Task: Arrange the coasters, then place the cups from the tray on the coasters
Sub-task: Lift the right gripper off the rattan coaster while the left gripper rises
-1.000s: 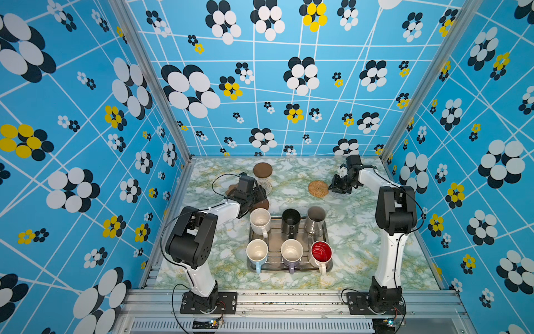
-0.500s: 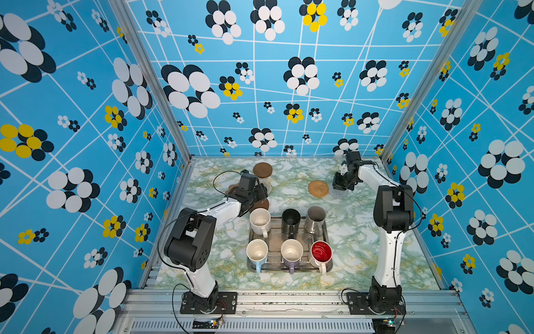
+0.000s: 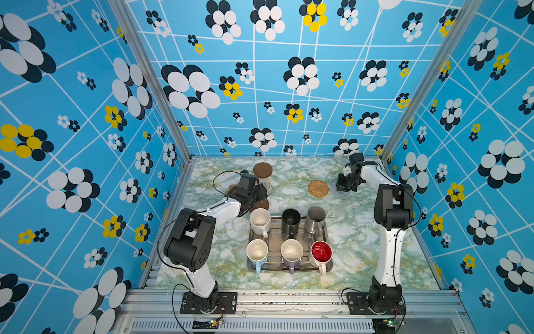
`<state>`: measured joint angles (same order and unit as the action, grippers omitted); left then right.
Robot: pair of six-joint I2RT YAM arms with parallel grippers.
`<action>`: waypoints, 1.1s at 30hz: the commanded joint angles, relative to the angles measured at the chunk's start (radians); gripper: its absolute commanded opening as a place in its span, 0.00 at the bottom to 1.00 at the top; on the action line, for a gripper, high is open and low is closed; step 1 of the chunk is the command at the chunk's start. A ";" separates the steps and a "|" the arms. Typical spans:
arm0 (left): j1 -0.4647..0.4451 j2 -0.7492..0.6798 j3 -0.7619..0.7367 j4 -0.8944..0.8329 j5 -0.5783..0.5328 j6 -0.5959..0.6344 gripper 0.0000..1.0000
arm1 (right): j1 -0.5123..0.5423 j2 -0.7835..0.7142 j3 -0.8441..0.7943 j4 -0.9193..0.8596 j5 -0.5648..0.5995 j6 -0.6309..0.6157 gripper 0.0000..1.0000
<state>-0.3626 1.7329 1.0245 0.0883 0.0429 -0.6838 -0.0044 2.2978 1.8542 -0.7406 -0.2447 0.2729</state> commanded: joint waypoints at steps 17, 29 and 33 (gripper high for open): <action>-0.010 -0.019 0.032 -0.022 -0.017 0.028 0.65 | -0.006 0.017 -0.007 -0.005 -0.059 0.011 0.00; -0.009 -0.026 0.174 -0.233 -0.093 0.135 0.66 | -0.006 -0.261 -0.057 0.098 -0.107 0.052 0.04; -0.009 0.009 0.262 -0.300 -0.084 0.179 0.66 | 0.013 -0.343 -0.113 0.171 -0.163 0.097 0.08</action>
<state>-0.3672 1.7325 1.2209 -0.1173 -0.0189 -0.5701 -0.0055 2.0136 1.7878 -0.6300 -0.3492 0.3256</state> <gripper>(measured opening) 0.663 0.077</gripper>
